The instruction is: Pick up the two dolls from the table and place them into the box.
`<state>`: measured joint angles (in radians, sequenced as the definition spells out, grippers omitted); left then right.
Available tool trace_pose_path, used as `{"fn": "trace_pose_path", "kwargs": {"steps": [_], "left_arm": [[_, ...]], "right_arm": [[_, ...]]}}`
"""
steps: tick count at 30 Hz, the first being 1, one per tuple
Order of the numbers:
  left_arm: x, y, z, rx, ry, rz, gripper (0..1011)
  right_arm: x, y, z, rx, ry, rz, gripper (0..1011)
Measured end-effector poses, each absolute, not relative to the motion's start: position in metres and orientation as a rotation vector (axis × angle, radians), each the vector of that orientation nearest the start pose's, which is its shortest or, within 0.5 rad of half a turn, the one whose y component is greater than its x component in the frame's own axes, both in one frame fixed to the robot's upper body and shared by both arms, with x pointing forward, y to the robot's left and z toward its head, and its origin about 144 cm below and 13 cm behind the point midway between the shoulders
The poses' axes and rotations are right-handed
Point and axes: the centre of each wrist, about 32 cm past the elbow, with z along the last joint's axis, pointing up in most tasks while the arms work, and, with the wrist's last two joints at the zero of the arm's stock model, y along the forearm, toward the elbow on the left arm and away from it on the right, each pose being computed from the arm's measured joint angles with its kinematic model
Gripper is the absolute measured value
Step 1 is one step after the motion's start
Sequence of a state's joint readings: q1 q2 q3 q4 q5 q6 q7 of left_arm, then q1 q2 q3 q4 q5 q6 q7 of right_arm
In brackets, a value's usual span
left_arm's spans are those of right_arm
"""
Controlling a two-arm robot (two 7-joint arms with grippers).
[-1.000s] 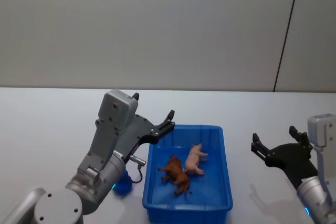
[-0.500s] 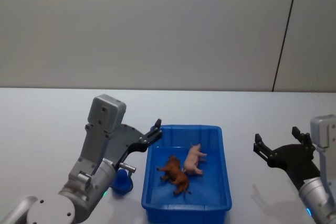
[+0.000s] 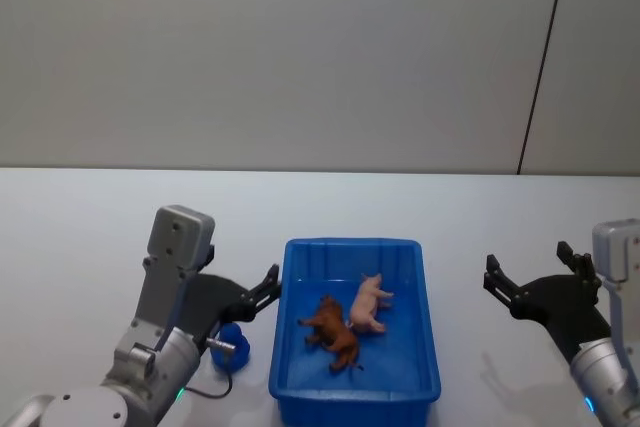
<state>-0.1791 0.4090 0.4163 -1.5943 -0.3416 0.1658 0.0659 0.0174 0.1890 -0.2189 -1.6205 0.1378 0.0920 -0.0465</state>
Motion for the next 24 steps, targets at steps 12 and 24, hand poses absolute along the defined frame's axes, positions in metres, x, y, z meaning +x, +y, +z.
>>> {"fn": "trace_pose_path", "kwargs": {"steps": [12,24], "left_arm": [[0.492,0.233,1.155,0.236,0.102,1.292,1001],[0.503,0.240,1.145,0.292,0.171,1.295,1001]], "right_arm": [[0.456,-0.211,1.154,-0.091,-0.001,-1.396,1001],[0.456,-0.211,1.154,-0.091,0.000,-1.396,1001]]}}
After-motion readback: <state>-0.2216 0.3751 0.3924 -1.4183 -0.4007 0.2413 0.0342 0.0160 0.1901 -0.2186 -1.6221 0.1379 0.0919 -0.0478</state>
